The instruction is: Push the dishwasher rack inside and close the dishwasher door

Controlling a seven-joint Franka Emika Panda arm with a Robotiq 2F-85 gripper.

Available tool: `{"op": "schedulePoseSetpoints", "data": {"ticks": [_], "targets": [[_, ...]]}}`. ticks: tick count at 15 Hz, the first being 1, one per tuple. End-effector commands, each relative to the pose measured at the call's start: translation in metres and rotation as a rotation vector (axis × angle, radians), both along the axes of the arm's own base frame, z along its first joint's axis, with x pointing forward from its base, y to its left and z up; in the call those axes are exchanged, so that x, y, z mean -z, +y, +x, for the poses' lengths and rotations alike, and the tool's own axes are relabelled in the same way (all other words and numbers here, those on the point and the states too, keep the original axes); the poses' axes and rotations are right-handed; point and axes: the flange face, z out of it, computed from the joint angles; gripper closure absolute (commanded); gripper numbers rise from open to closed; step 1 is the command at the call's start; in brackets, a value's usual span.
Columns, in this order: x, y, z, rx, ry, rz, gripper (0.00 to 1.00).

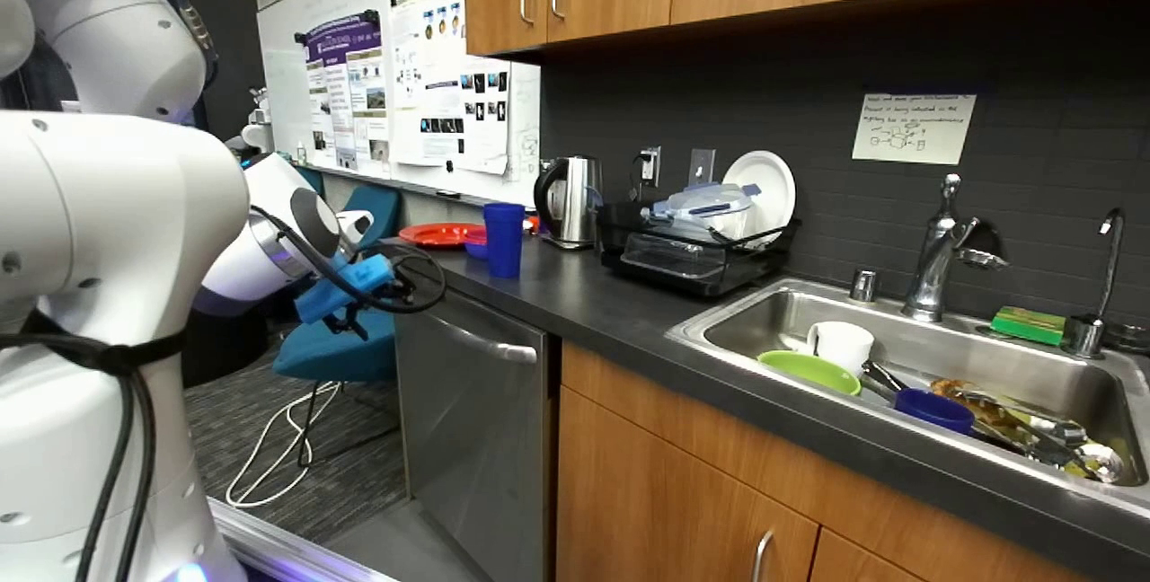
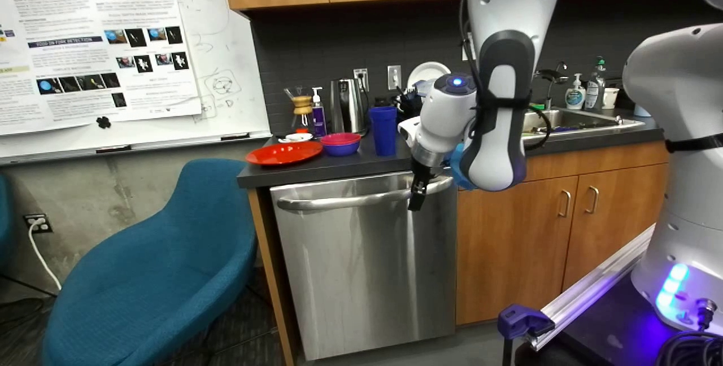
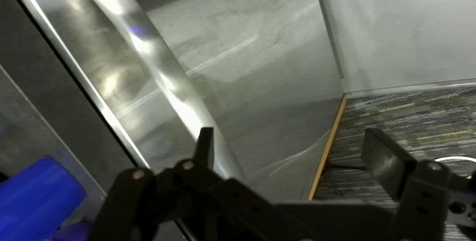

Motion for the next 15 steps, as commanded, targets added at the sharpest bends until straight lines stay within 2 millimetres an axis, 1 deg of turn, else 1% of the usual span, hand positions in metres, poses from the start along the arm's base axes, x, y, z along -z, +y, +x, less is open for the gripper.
{"op": "schedulePoseSetpoints", "data": {"ticks": [1, 2, 3, 7, 8, 9, 10, 12, 13, 14, 15], "targets": [[-0.016, -0.034, -0.031, -0.029, 0.125, 0.081, 0.0], [-0.03, -0.035, -0.003, -0.016, 0.122, 0.081, 0.0], [-0.033, -0.044, -0.005, -0.01, 0.135, 0.089, 0.0], [-0.054, -0.067, 0.009, -0.007, 0.184, 0.148, 0.0], [-0.05, -0.071, -0.002, -0.038, 0.215, 0.167, 0.0], [-0.056, -0.071, 0.004, -0.045, 0.229, 0.167, 0.0], [-0.056, -0.073, 0.002, -0.049, 0.26, 0.17, 0.0], [-0.051, -0.086, -0.002, -0.009, 0.328, 0.166, 0.0], [-0.046, -0.091, -0.007, 0.019, 0.352, 0.166, 0.0], [-0.048, -0.095, -0.004, 0.048, 0.364, 0.161, 0.0], [-0.049, -0.099, -0.006, 0.065, 0.377, 0.164, 0.0]]}}
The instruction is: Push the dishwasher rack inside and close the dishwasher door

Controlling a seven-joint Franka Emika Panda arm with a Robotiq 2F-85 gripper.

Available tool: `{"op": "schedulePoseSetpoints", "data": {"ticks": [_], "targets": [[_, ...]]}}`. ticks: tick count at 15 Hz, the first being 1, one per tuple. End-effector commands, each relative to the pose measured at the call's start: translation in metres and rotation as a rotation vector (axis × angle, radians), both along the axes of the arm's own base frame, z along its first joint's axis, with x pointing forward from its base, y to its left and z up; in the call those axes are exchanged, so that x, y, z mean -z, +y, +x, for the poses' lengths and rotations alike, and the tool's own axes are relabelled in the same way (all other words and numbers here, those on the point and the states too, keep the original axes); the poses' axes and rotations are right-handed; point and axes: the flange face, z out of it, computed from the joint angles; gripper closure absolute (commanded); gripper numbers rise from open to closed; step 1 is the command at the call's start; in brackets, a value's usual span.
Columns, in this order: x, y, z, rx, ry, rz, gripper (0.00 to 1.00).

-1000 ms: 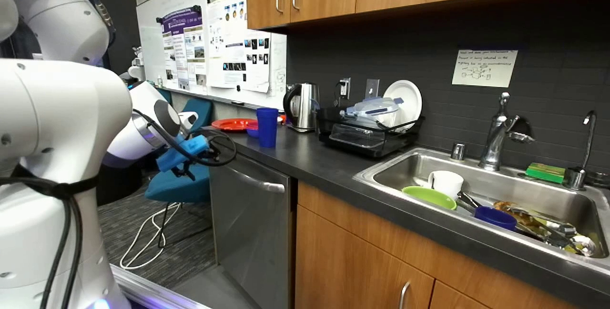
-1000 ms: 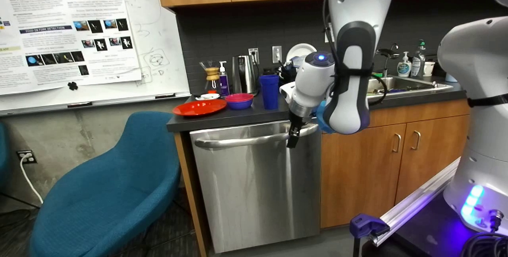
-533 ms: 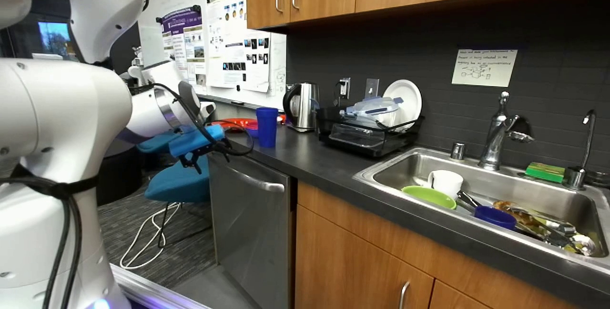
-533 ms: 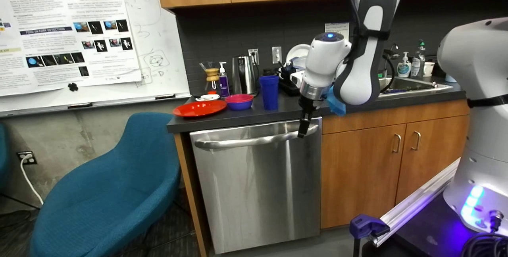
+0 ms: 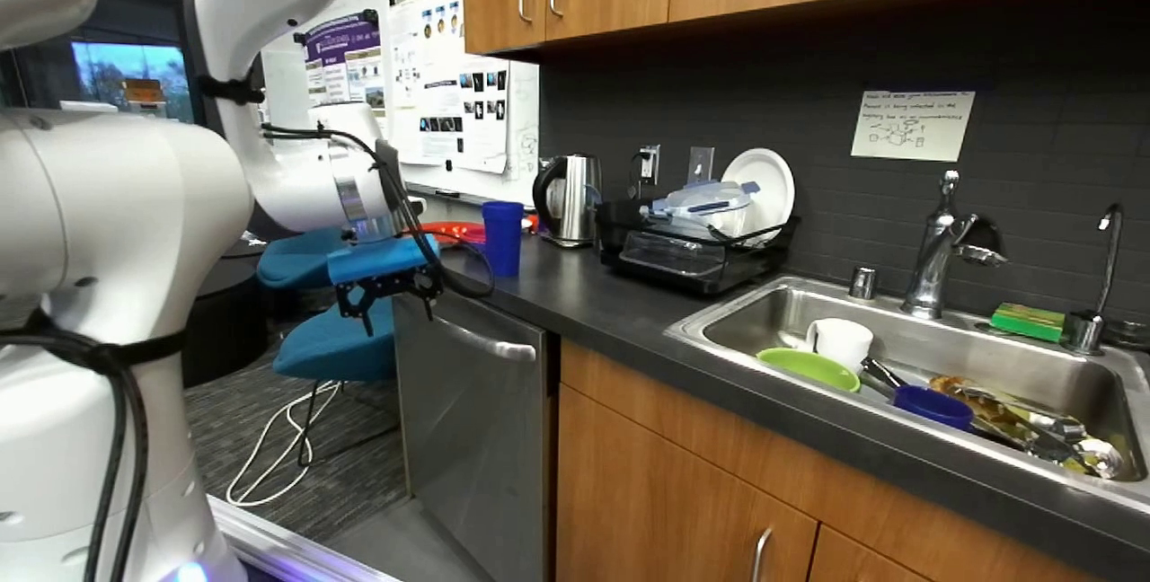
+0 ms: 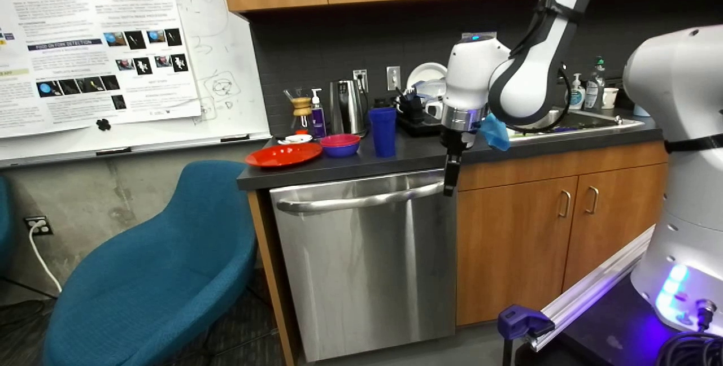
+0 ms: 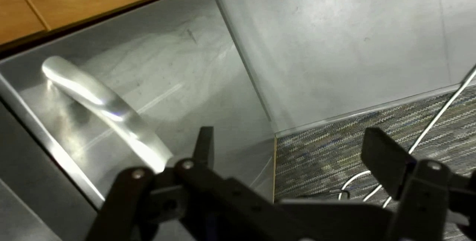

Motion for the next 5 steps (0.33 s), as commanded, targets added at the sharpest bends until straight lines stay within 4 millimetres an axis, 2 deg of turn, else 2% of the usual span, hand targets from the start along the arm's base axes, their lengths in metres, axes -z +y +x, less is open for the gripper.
{"op": "schedulePoseSetpoints", "data": {"ticks": [1, 5], "targets": [[-0.004, -0.014, -0.005, 0.059, 0.057, 0.021, 0.0], [-0.0021, -0.0176, -0.004, 0.069, 0.061, 0.008, 0.0]]}}
